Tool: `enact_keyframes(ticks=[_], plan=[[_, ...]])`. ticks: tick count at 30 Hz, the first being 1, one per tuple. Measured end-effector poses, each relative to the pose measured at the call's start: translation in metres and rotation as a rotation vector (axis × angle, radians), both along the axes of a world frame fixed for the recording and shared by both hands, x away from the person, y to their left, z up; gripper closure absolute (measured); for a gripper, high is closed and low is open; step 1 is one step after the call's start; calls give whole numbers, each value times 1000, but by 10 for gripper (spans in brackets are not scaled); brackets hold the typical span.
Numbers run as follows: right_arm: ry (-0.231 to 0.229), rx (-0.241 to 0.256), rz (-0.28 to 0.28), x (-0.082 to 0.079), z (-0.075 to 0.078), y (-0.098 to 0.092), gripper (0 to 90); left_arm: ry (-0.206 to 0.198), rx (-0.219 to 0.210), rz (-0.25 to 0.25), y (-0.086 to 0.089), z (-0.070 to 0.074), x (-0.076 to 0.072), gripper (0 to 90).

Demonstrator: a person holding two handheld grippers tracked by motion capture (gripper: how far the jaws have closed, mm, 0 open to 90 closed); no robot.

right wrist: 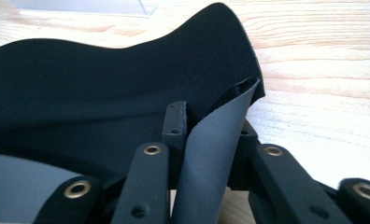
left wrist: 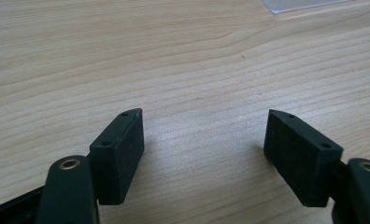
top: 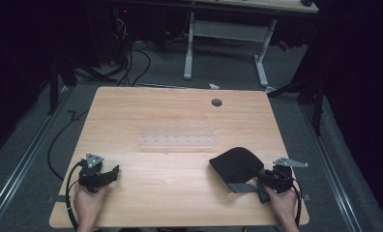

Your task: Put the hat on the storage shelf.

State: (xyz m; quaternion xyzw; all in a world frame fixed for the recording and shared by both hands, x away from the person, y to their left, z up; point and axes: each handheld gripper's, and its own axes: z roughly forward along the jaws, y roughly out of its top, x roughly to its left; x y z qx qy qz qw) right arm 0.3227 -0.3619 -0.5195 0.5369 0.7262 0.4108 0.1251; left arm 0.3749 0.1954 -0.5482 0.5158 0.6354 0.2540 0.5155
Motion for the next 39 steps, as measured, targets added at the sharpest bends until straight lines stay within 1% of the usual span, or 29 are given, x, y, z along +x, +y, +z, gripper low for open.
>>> enact_keyframes(ticks=[2, 4, 6, 8, 9, 14, 16, 17, 18, 23, 24, 25, 26, 27, 29, 30, 33, 34, 39], plan=[[-9, 8, 10, 0, 0, -1, 782, 0, 0, 0, 0, 0, 0, 292], [-6, 15, 12, -1, 0, -1, 794, 0, 0, 0, 0, 0, 0, 291], [-14, 42, 25, -2, 1, -2, 826, 0, 0, -1, 0, 0, 0, 290], [-17, 50, 29, -2, 1, -2, 834, 1, 2, -4, 0, 0, 0, 290], [-16, 71, 38, -3, 2, -2, 850, 2, 2, -4, 0, 0, 0, 291], [-20, 89, 49, -4, 4, -1, 861, 1, 2, -5, 0, 0, 0, 293], [-16, 105, 53, -5, 6, 0, 864, -1, -1, -13, -1, 0, 0, 296], [-16, 105, 53, -5, 6, 0, 864, -1, -1, -13, -1, 0, 0, 296], [-18, 111, 59, -5, 7, 0, 865, 0, -2, -24, -1, 0, -1, 294], [-21, 114, 66, -5, 11, 1, 865, 3, -3, -36, -1, 0, -1, 272], [-21, 120, 65, -6, 12, 2, 865, 4, -3, -37, -1, 0, -1, 270], [-21, 118, 67, -5, 14, 2, 866, 8, -5, -50, -2, 0, -1, 250], [-21, 118, 67, -5, 14, 2, 866, 8, -5, -50, -2, 0, -1, 237], [-20, 121, 66, -6, 15, 3, 866, 8, 3, -58, -2, -1, -2, 237], [-23, 123, 72, -6, 17, 4, 866, 9, 0, -65, -2, 0, -2, 228], [-30, 129, 79, -6, 19, 5, 865, 10, -2, -65, -2, 0, -2, 227], [-27, 135, 79, -6, 21, 6, 866, 11, 0, -66, -3, 0, -1, 218], [-35, 139, 82, -7, 23, 6, 866, 11, 0, -67, -3, 0, -1, 216], [-46, 154, 90, -9, 27, 7, 866, 14, 3, -76, -2, 0, -2, 212]])
